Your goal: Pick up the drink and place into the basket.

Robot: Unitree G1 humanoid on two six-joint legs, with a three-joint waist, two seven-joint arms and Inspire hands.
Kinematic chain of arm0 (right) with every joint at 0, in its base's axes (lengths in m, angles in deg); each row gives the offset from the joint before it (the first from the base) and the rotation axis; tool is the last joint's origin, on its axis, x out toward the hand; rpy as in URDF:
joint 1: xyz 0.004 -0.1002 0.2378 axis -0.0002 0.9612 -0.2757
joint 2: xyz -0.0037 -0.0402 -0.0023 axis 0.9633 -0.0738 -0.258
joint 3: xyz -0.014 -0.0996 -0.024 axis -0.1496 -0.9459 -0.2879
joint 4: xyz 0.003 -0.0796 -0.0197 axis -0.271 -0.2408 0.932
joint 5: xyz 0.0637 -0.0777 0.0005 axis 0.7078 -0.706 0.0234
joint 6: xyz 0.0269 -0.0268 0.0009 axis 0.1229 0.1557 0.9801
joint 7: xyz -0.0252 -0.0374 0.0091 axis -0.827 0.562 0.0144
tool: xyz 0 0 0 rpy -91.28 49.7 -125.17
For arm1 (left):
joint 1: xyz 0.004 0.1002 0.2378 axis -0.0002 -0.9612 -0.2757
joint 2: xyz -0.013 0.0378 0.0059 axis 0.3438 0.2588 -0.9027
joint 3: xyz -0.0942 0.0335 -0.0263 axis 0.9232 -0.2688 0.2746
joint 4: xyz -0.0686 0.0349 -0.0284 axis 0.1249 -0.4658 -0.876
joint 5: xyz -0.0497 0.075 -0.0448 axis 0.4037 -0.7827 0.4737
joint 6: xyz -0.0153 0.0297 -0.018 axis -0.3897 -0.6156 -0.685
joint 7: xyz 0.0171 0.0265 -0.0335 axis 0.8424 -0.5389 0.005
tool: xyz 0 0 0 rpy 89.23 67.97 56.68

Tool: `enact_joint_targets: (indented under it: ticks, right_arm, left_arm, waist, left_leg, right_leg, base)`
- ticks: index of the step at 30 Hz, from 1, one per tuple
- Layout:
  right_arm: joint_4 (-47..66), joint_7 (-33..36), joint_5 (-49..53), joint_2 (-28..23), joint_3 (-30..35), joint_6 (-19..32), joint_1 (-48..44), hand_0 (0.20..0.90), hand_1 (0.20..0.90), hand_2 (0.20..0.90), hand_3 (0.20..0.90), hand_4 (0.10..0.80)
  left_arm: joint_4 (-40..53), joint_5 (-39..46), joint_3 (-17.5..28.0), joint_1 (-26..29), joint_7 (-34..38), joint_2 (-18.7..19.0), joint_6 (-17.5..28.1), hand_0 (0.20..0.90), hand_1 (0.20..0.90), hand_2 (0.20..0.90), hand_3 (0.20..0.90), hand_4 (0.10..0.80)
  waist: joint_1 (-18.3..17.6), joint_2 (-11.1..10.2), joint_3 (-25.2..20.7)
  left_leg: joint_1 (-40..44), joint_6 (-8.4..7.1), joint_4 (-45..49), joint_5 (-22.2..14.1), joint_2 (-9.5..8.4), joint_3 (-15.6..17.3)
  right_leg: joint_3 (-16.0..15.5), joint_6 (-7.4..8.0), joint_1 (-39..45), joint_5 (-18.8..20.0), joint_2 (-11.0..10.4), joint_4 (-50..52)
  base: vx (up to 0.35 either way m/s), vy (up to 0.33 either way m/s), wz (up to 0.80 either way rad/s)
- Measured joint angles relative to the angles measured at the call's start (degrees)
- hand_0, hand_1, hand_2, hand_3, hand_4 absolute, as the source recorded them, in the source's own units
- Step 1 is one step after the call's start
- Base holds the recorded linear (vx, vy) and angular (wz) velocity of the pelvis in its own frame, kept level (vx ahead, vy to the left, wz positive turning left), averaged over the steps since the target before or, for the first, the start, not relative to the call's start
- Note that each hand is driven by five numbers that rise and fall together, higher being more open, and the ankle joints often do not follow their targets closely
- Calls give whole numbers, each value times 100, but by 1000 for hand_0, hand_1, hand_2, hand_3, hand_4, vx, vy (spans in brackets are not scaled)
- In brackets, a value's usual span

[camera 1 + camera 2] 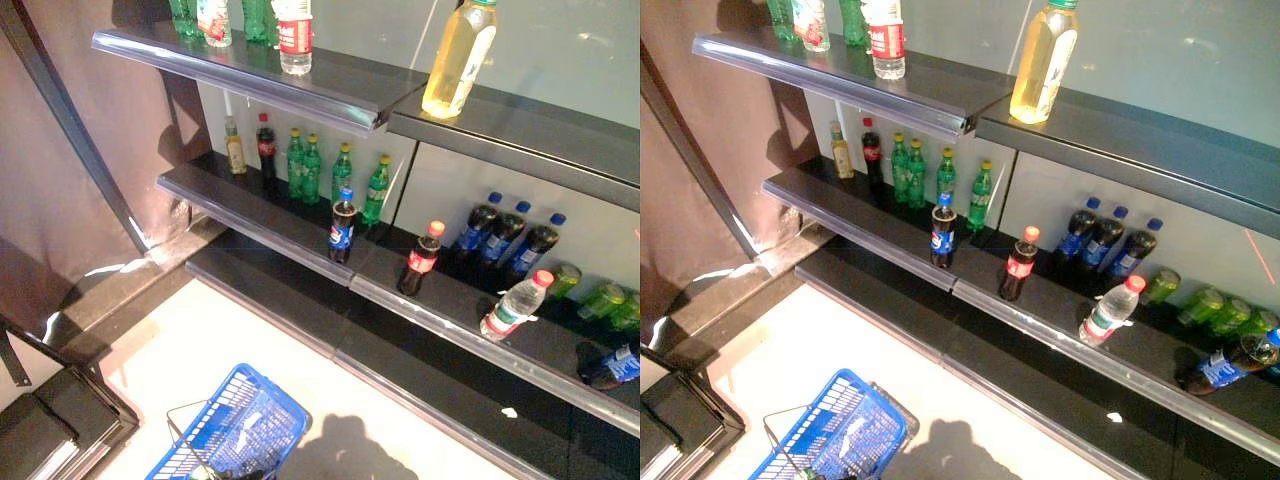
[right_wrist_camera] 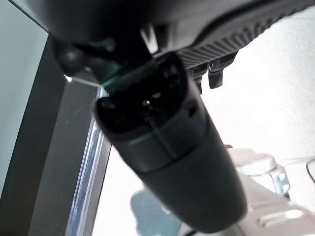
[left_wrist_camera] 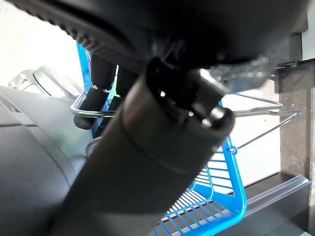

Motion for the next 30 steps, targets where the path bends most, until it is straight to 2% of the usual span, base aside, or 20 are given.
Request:
enact_joint_targets:
  ticks: [5,12,15,19,21,23,24,25,26,28,29,30]
  right_arm:
    - [393,254,-1111,-64,-656,284,-68,900,900,900,900,800]
    - [751,244,-1008,-68,-753,627,-348,900,900,900,900,800]
    - [1137,230,-854,-120,-924,942,-569,900,900,900,900,800]
    - [2088,230,-797,-288,-1124,1289,-608,900,900,900,900,800]
    - [2088,230,-797,-288,-1124,1289,-608,900,900,900,900,800]
    - [3354,211,-517,-472,-1106,1017,-576,900,900,900,900,800]
    - [4278,261,-528,-615,-1045,802,-345,900,900,900,900,800]
    - [5176,360,-566,-792,-1058,939,-136,900,900,900,900,800]
    - [5176,360,-566,-792,-1058,939,-136,900,900,900,900,800]
    - [6644,386,-595,-1012,-1052,849,-105,900,900,900,900,800]
    - [6692,392,-595,-1017,-1044,845,-125,900,900,900,900,800]
    - [7211,390,-584,-1096,-928,501,-37,900,900,900,900,800]
  left_arm:
    - [42,-69,-19,2,-2,50,-47,300,300,300,200,100]
    - [161,-126,-25,-8,-2,90,-165,300,300,300,200,100]
    - [229,-126,-27,-31,-1,84,-177,300,300,300,200,100]
    - [331,-137,-23,-71,1,86,-181,300,300,300,200,100]
    - [331,-137,-23,-71,1,86,-181,300,300,300,200,100]
    - [576,-267,7,-149,7,70,-200,300,300,300,200,100]
    - [770,-281,36,-222,37,61,-248,300,300,300,200,100]
    - [992,-280,75,-355,42,35,-246,300,300,300,200,100]
    - [992,-280,75,-355,42,35,-246,300,300,300,200,100]
    - [1092,-271,79,-463,85,34,-258,300,300,300,200,100]
    - [1093,-271,79,-463,97,35,-258,300,300,300,200,100]
    - [1115,-264,86,-469,137,5,-227,300,300,300,200,100]
  waist:
    - [34,-39,2]
    - [64,-49,12]
    - [209,-32,29]
    - [196,-16,78]
    - [196,-16,78]
    - [151,-28,137]
    - [151,35,209]
    - [97,37,267]
    - [97,37,267]
    - [-69,66,294]
    - [-95,59,290]
    - [-149,42,302]
  left_leg:
    - [-1,-24,11,17,3,-31]
    - [0,-28,11,28,-6,-145]
    - [-4,-32,19,30,-12,-169]
    - [-2,-40,23,39,-16,-184]
    - [-2,-40,23,39,-16,-184]
    - [3,-37,23,47,-21,-191]
    - [-6,-30,19,57,-25,-189]
    - [4,-28,22,58,-25,-173]
    - [4,-28,22,58,-25,-173]
    - [16,-28,22,58,-25,-132]
    - [13,-28,22,58,-24,-132]
    - [6,-28,12,57,-30,-127]
  right_leg:
    - [-23,0,16,0,7,-2]
    - [-174,-2,88,-6,7,-2]
    - [-197,-1,102,-13,11,-2]
    - [-212,0,109,-13,8,-2]
    - [-212,0,109,-13,8,-2]
    - [-224,3,111,-13,4,0]
    - [-221,3,106,-9,-1,-1]
    - [-199,7,102,1,-4,0]
    - [-199,7,102,1,-4,0]
    - [-165,10,96,6,-7,31]
    - [-165,10,95,5,-7,31]
    - [-158,11,82,4,-12,30]
  base:
    - [13,-26,2]
    - [27,-18,9]
    - [22,-21,3]
    - [6,-5,1]
    - [0,0,0]
    - [-16,11,1]
    - [-30,21,-3]
    - [-19,15,-4]
    - [-17,16,-8]
    - [2,29,-7]
    - [10,52,-2]
    - [9,45,-3]
